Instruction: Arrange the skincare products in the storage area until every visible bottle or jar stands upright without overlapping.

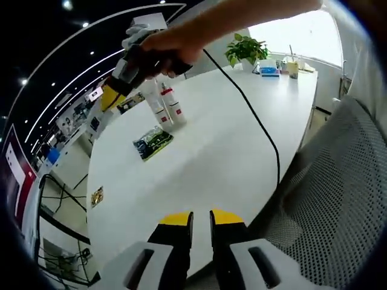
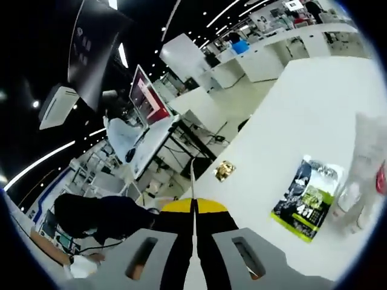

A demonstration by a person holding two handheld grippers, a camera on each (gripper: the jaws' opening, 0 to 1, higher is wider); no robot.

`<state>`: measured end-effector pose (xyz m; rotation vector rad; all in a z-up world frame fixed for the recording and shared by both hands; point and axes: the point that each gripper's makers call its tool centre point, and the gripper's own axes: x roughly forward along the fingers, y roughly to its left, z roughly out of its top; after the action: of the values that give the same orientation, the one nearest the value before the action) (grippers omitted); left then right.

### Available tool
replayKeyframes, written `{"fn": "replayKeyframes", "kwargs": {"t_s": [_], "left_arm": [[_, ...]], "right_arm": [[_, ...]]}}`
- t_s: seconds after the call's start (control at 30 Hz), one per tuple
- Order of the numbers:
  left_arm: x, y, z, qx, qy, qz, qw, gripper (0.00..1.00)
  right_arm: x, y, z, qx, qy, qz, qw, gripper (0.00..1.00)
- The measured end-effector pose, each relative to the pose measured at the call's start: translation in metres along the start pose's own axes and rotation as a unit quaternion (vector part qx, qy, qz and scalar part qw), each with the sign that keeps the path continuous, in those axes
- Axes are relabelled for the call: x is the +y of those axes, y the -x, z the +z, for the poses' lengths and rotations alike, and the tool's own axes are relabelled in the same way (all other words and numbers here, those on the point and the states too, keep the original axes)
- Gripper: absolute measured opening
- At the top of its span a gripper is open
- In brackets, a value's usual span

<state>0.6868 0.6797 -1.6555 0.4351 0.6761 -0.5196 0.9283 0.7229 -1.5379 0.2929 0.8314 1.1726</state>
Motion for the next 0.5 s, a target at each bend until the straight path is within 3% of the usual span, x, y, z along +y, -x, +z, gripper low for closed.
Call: {"fn": "replayKeyframes", "kwargs": {"t_s": [0.13,0.3,0.4,0.5], "left_arm": [[0.002,0.001,-0.001,0.002,0.004,0.005,1.0,0.12],[0.005,0.002,-0.001,0.0,0.013,0.01,0.9999,0.12],[0.005,0.002,-0.001,0.001,0.019,0.013,0.9997,0.12],[0.006,0.003,0.0,-0.001,0.022,0.015,0.9996,0.12]], "right_arm": [[-0.017,-0.015,0.027,0.004,-0.009,-0.018,0.9998,0.0],[-0.038,-0.034,0.041,0.017,-0.023,-0.053,0.9982,0.0],[-0.048,-0.048,0.036,0.011,-0.111,-0.055,0.9923,0.0],[-0.056,-0.062,0.018,0.025,-0.133,-0.065,0.9886,0.0]]}}
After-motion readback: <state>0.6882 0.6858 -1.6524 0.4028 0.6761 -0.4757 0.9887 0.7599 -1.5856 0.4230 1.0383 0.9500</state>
